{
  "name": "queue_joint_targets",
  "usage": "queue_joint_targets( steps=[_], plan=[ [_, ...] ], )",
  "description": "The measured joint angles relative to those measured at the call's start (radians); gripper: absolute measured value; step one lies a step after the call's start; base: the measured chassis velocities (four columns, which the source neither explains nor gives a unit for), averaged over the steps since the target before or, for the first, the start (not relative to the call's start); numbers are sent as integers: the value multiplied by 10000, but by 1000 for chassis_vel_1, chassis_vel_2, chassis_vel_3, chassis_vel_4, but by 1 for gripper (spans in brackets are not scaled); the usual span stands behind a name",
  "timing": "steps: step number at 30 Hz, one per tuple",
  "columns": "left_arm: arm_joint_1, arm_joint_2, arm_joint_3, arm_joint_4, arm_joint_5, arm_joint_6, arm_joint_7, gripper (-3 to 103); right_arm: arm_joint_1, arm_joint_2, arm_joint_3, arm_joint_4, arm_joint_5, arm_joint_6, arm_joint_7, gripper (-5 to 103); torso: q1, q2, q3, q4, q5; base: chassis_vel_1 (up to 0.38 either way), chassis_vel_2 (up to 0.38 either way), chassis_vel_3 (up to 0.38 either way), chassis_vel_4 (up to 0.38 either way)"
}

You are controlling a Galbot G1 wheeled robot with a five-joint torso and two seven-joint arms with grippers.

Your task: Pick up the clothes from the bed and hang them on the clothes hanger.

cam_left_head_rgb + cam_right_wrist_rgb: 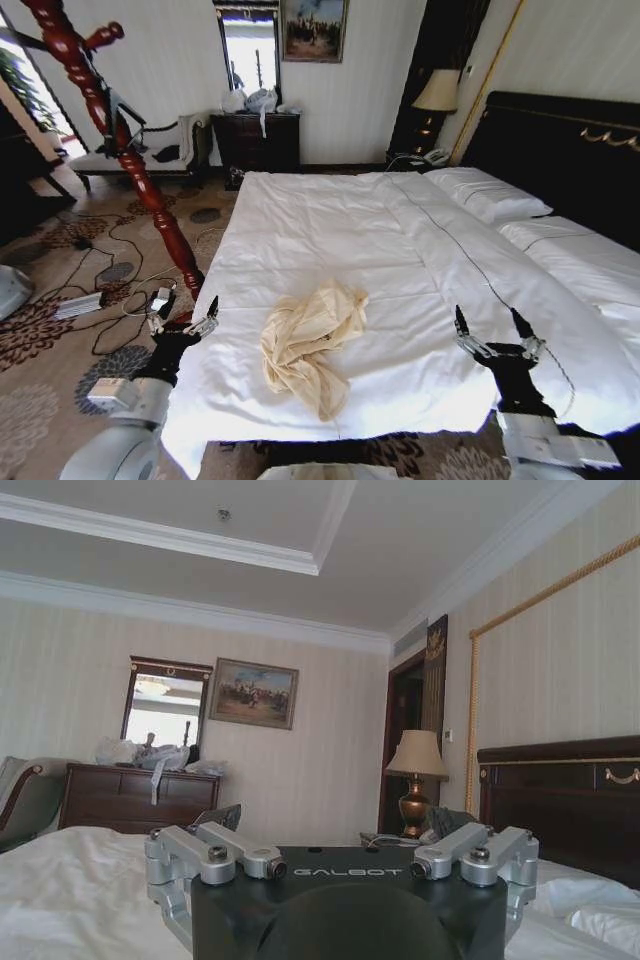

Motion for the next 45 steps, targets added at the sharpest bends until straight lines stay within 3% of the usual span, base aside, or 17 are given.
queue_joint_targets(
  steps=[5,8,12,14,16,19,23,27,30,35,38,41,45],
  plan=[
    [155,-179,-34,65,-87,-258,135,100,50,-4,-208,-121,87,101,7,100,0,0,0,0,1,0,0,0,0],
    [177,-332,-40,10,-22,-280,162,100,166,-136,-205,-119,152,39,422,100,0,0,0,2,-1,0,0,0,0],
    [62,-337,-196,321,963,-497,206,100,617,-555,255,-326,542,-55,746,100,0,0,0,1,0,0,0,0,0],
    [87,-335,-193,343,1016,-514,206,100,700,-625,272,-361,610,-66,854,100,0,0,1,1,0,0,0,0,0],
    [223,-381,-128,-12,328,-235,192,100,855,-675,332,-209,840,-214,1201,100,0,-1,1,3,3,0,0,0,0],
    [240,-391,-116,-165,49,-111,187,100,875,-728,434,10,1039,-286,1330,100,-1,0,0,2,3,0,0,0,0],
    [62,-343,-158,262,615,-270,175,100,815,-824,255,-239,951,-149,1278,100,0,-1,0,0,-2,0,0,0,0],
    [6,-453,-186,68,-23,-2,46,100,960,-788,269,-53,1457,-340,1257,100,0,0,0,0,5,0,0,0,0],
    [-57,-483,-292,457,630,-174,-36,100,924,-917,397,-34,1664,-469,1293,100,0,0,0,1,-6,0,0,0,0],
    [13,-557,-366,273,137,-117,-18,100,1027,-901,485,-154,1430,-389,1236,100,0,-1,0,2,2,0,0,0,0],
    [39,-497,-437,396,374,-227,10,100,1110,-759,225,-376,1162,-314,1153,100,-1,0,0,1,2,0,0,0,0],
    [-22,-412,-580,463,83,-172,-5,100,1147,-619,-258,-683,1039,-273,1105,100,0,0,0,1,1,0,0,0,0],
    [-170,-406,-700,917,491,-193,-5,100,1175,-660,-689,-923,1469,-443,1099,100,-1,0,0,0,2,0,0,0,0]
  ],
)
